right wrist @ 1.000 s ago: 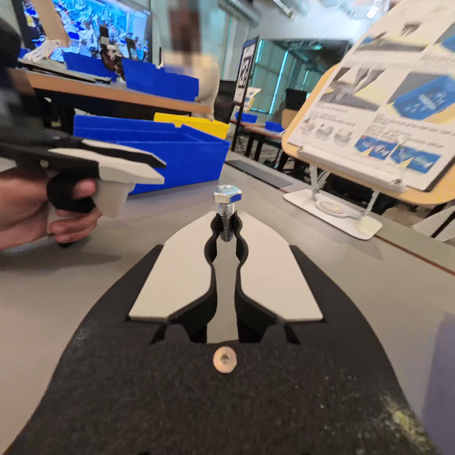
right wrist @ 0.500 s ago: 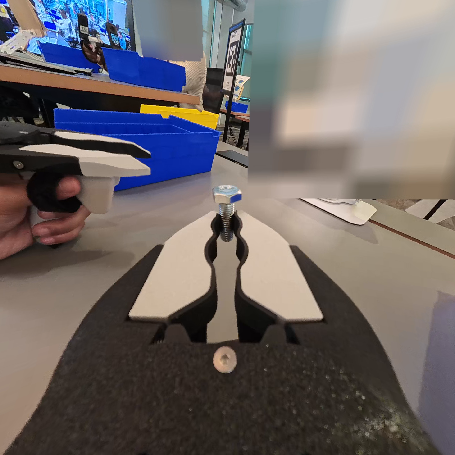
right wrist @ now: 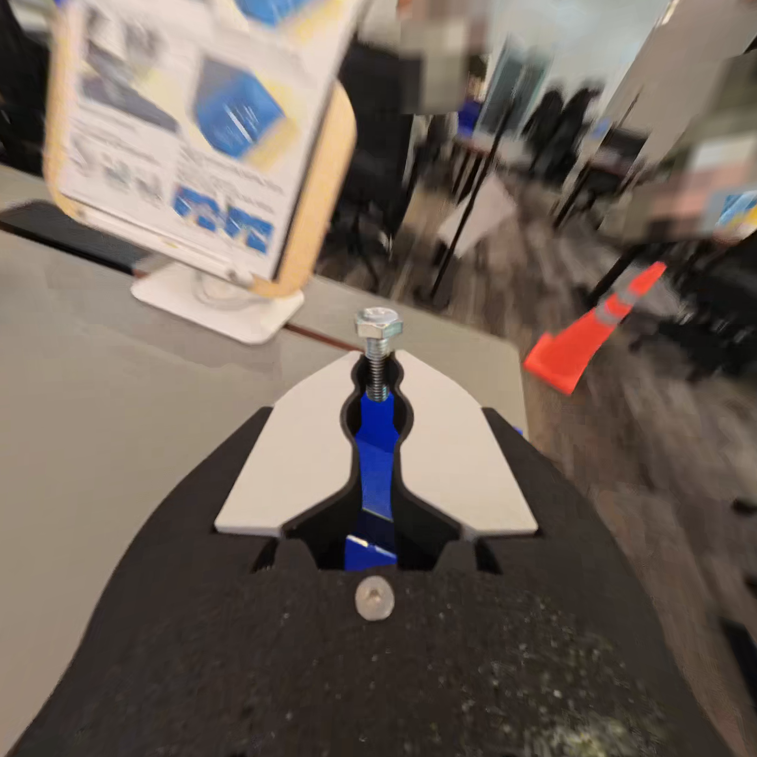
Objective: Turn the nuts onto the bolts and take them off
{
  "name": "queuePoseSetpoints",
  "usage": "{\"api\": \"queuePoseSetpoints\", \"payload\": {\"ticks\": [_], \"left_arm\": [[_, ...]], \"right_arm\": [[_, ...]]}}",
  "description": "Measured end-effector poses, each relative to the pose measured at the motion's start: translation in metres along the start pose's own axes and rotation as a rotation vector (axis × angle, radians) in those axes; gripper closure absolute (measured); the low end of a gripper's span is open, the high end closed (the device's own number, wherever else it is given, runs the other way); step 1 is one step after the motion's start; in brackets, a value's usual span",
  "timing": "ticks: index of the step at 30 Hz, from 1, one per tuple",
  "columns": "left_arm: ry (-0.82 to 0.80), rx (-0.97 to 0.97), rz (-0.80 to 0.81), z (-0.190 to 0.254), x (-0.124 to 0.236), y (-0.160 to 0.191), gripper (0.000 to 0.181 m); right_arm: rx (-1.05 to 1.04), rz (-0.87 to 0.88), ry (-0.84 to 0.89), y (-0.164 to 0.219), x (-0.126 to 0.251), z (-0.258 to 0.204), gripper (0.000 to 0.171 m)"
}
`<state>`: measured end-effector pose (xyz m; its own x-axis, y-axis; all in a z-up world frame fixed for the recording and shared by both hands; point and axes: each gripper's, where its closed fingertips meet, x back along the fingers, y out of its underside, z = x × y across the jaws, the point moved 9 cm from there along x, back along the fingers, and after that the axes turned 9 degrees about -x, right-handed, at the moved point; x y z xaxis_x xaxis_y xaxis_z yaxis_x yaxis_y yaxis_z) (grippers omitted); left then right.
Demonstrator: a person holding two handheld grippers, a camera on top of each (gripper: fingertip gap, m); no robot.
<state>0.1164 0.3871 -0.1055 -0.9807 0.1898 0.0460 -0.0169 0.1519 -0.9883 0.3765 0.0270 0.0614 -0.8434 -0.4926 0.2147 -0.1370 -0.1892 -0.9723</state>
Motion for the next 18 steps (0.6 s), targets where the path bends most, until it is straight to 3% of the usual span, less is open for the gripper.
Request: {"api": "queuePoseSetpoints", "payload": {"ticks": [5, 10, 18], "left_arm": [[0.003, -0.004, -0.004, 0.001, 0.000, 0.000, 0.128], [0.008, -0.014, -0.001, 0.002, 0.000, 0.000, 0.128], [0.013, -0.024, 0.005, 0.003, 0.001, -0.001, 0.128]], "right_arm": [[-0.139, -0.496, -0.028, 0.035, -0.077, 0.076, 0.161], [-0.193, -0.898, -0.053, 0.085, -0.127, 0.095, 0.161], [-0.221, -1.257, 0.060, 0.152, -0.164, 0.102, 0.161]]}}
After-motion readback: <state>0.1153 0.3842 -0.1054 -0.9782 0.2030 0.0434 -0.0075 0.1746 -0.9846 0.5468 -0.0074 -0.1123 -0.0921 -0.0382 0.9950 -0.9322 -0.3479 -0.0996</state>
